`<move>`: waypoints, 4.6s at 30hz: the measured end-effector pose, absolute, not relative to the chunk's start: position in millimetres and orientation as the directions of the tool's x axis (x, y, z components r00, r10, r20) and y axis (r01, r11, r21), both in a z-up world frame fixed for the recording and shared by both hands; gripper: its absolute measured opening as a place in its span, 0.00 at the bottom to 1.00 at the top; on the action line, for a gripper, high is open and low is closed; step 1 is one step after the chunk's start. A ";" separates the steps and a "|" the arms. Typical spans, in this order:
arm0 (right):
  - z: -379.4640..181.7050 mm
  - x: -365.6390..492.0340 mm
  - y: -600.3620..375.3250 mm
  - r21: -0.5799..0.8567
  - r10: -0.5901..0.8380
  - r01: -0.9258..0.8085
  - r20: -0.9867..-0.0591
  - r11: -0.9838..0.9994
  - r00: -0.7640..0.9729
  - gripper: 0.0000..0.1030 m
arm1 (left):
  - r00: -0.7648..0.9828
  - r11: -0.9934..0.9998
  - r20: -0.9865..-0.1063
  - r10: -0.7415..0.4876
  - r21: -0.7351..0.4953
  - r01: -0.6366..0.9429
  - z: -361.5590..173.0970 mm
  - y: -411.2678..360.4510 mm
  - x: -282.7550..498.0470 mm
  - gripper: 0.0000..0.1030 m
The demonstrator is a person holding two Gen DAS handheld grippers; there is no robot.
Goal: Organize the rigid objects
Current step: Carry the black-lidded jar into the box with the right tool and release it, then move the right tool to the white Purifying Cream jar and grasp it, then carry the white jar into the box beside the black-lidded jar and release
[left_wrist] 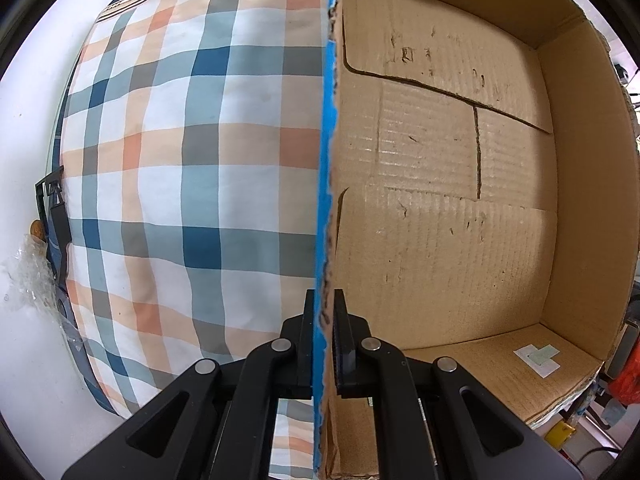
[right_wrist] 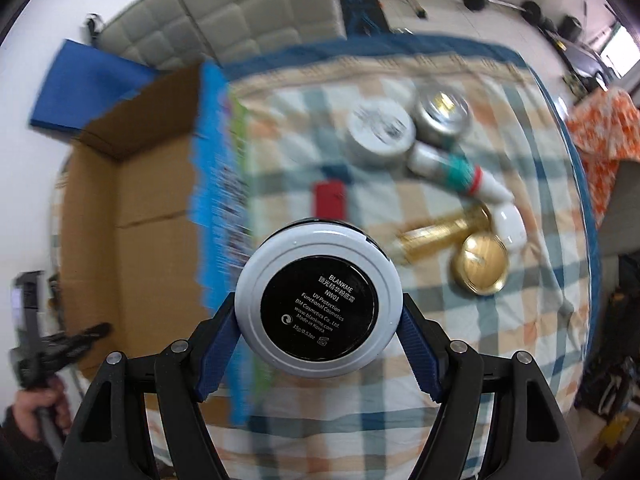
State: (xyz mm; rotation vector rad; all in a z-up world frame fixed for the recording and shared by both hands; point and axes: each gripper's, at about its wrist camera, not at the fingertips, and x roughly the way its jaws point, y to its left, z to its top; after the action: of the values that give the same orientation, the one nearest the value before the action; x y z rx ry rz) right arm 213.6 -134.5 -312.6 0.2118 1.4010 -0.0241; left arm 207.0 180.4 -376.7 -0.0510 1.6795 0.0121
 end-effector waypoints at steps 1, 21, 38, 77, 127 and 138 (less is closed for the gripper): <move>-306.2 218.6 -127.7 0.149 0.125 0.126 -0.975 0.981 0.184 0.75 | -0.108 0.999 -0.994 -0.028 -0.023 -0.042 -376.4 180.9 206.9 0.03; -279.1 297.1 14.6 0.251 0.258 -0.059 -0.947 0.966 0.190 0.75 | -0.097 0.997 -0.993 -0.062 -0.057 -0.060 -368.4 190.3 208.0 0.03; -352.8 355.1 58.9 0.291 0.293 -0.035 -0.952 0.956 0.094 0.75 | -0.103 0.995 -0.992 -0.075 -0.068 -0.074 -366.9 196.2 211.2 0.03; -308.6 286.5 28.2 0.078 0.082 -0.032 -0.981 0.996 0.176 1.00 | -0.102 0.997 -0.993 -0.052 -0.045 -0.064 -363.8 185.7 212.0 0.03; -451.1 392.2 -217.9 0.097 0.043 0.447 -0.991 0.889 0.129 0.70 | -0.086 0.994 -0.994 -0.064 -0.056 -0.097 -348.6 193.7 211.7 0.04; -465.9 371.1 -193.5 0.083 0.098 0.352 -0.995 0.932 -0.027 0.71 | -0.088 0.994 -0.994 -0.066 -0.058 -0.096 -351.0 193.5 211.6 0.04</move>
State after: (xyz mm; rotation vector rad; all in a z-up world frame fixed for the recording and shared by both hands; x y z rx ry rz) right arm 371.1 -193.5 -465.9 0.3560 1.5954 -0.2096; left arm 211.6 193.5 -351.0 -0.1237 1.6606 0.0247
